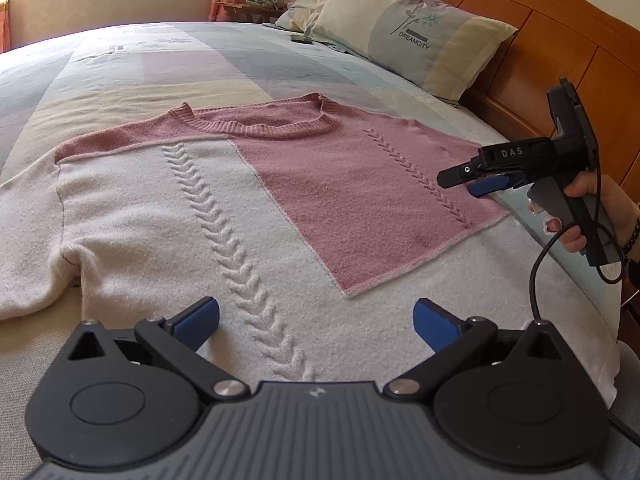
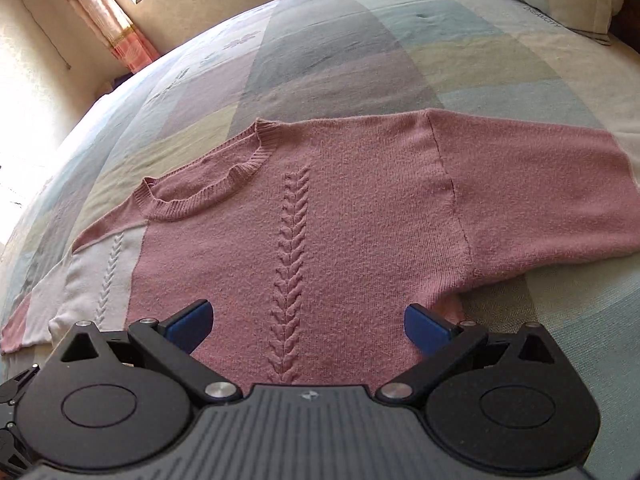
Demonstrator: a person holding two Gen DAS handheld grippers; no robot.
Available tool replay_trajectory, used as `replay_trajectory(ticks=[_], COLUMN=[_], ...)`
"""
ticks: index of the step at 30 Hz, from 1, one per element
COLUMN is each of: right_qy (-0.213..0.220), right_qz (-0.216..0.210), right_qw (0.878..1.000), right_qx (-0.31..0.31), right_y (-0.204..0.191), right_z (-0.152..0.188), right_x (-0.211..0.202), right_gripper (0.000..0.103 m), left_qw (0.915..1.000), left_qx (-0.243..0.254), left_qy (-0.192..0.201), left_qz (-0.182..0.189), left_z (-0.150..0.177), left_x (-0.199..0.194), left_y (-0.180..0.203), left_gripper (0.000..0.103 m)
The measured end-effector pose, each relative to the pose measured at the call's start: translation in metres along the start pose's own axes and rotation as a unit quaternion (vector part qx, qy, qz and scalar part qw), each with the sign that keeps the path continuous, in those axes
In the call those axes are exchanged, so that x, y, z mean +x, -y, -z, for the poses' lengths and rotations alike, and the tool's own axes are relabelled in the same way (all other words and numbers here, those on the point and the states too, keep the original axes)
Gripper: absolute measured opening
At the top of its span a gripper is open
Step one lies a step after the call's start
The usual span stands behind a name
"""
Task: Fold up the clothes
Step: 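Smooth the pink chest panel near the collar with the right gripper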
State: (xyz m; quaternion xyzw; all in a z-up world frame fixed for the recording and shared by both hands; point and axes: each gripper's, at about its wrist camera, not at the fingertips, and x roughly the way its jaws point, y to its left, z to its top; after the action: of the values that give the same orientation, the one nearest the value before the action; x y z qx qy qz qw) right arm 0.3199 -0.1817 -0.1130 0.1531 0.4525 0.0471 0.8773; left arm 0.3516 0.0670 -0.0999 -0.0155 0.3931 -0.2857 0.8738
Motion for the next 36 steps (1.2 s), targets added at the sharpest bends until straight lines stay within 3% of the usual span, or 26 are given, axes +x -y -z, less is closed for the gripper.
replay_trajectory(ticks=[3, 7, 10, 12, 14, 18, 23, 26, 29, 33, 36], right_qy=[0.007, 0.015, 0.009, -0.016, -0.010, 0.005, 0.045, 0.051, 0.030, 0.069, 0.083], right_qz=[0.027, 0.038, 0.005, 0.018, 0.021, 0.027, 0.046, 0.058, 0.085, 0.110, 0.101], right_qw=[0.999, 0.999, 1.000, 1.000, 1.000, 0.999, 0.996, 0.995, 0.994, 0.984, 0.988], right_qx=[-0.035, -0.013, -0.009, -0.009, -0.017, -0.015, -0.056, -0.056, -0.066, -0.118, -0.085], right_y=[0.001, -0.003, -0.005, 0.000, 0.006, -0.004, -0.031, -0.031, -0.029, -0.031, -0.024], right_z=[0.002, -0.003, 0.013, 0.029, 0.040, 0.028, -0.015, -0.037, -0.042, -0.044, -0.068], right_x=[0.012, -0.002, -0.016, -0.013, -0.017, -0.036, -0.028, 0.004, 0.049, 0.082, 0.097], right_gripper=[0.103, 0.103, 0.103, 0.103, 0.103, 0.103, 0.103, 0.103, 0.103, 0.103, 0.103], left_qw=[1.0000, 0.9999, 1.0000, 0.9999, 0.9999, 0.9998, 0.9992, 0.9992, 0.9990, 0.9985, 0.9980], left_qx=[0.005, 0.011, 0.008, 0.004, 0.004, -0.004, -0.026, -0.033, -0.037, -0.046, -0.053], left_qy=[-0.002, -0.002, -0.001, -0.002, 0.003, 0.020, 0.026, 0.023, 0.020, 0.018, 0.021], left_qz=[-0.004, -0.006, -0.002, -0.009, -0.010, -0.001, -0.014, -0.010, -0.013, -0.022, -0.027], left_z=[0.002, 0.005, 0.007, 0.007, 0.007, 0.006, 0.005, 0.004, 0.006, 0.006, 0.005], left_x=[-0.004, -0.009, -0.013, -0.014, -0.019, -0.030, -0.030, -0.027, -0.025, -0.024, -0.024], left_y=[0.002, 0.004, 0.001, 0.000, -0.001, -0.005, -0.015, -0.022, -0.027, -0.037, -0.043], left_gripper=[0.102, 0.102, 0.102, 0.102, 0.102, 0.102, 0.102, 0.102, 0.102, 0.102, 0.102])
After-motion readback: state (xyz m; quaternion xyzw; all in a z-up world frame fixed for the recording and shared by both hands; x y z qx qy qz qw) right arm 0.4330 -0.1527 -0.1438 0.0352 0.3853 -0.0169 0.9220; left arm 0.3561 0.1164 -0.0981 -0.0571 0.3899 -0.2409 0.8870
